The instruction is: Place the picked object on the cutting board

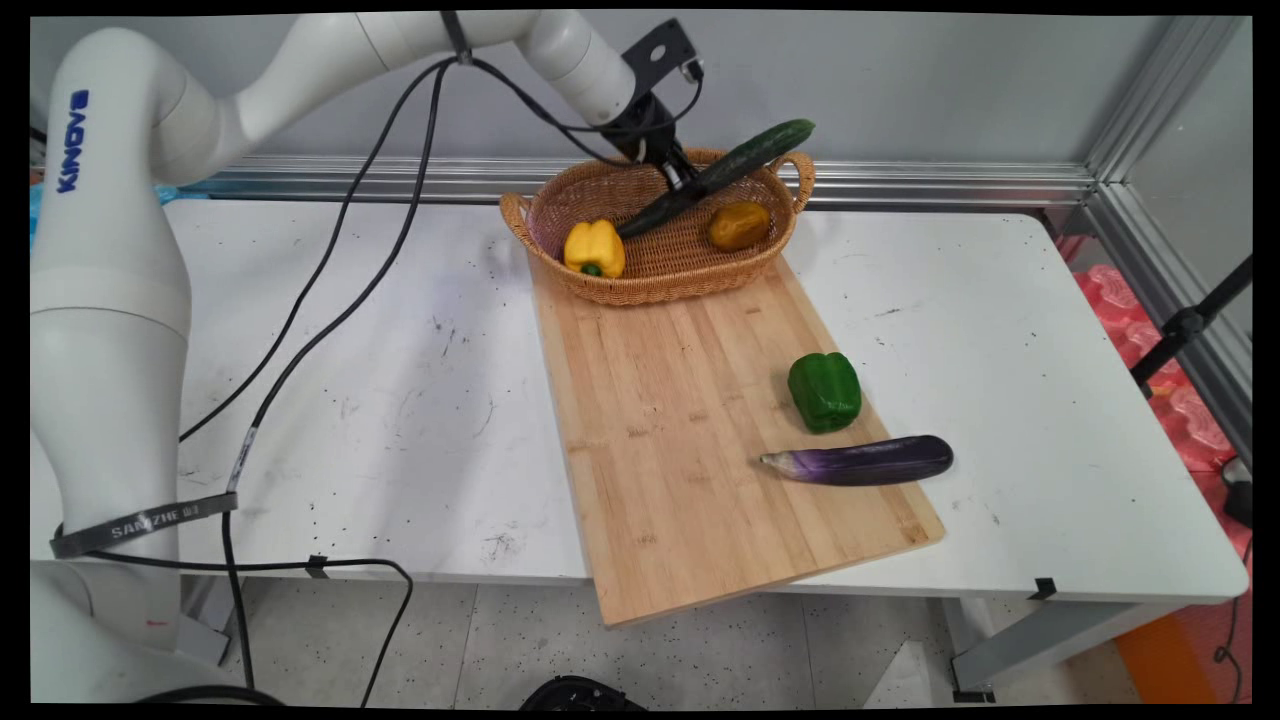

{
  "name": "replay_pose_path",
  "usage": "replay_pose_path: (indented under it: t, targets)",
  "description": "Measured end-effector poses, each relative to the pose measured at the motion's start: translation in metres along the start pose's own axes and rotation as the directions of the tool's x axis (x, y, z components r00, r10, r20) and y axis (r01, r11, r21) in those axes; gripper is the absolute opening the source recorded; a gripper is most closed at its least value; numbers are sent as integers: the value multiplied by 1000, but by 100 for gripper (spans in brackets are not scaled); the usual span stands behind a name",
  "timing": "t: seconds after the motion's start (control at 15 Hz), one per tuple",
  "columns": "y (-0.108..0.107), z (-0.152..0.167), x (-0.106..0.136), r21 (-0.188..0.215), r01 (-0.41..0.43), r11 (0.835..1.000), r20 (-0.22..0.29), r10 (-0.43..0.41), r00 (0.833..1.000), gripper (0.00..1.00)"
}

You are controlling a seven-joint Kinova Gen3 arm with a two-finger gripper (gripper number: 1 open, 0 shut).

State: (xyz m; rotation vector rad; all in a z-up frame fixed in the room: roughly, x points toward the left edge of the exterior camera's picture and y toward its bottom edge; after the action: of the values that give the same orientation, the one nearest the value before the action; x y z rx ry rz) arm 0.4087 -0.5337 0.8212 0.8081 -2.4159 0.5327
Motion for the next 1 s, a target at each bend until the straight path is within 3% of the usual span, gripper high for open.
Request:
replay_pose_path:
  t: [0.6,1.0]
  targets:
    - [8,-37,60,-4,-43,999,-64,42,997,0]
    - [55,-73,91,-98,-43,994,-61,37,997,0]
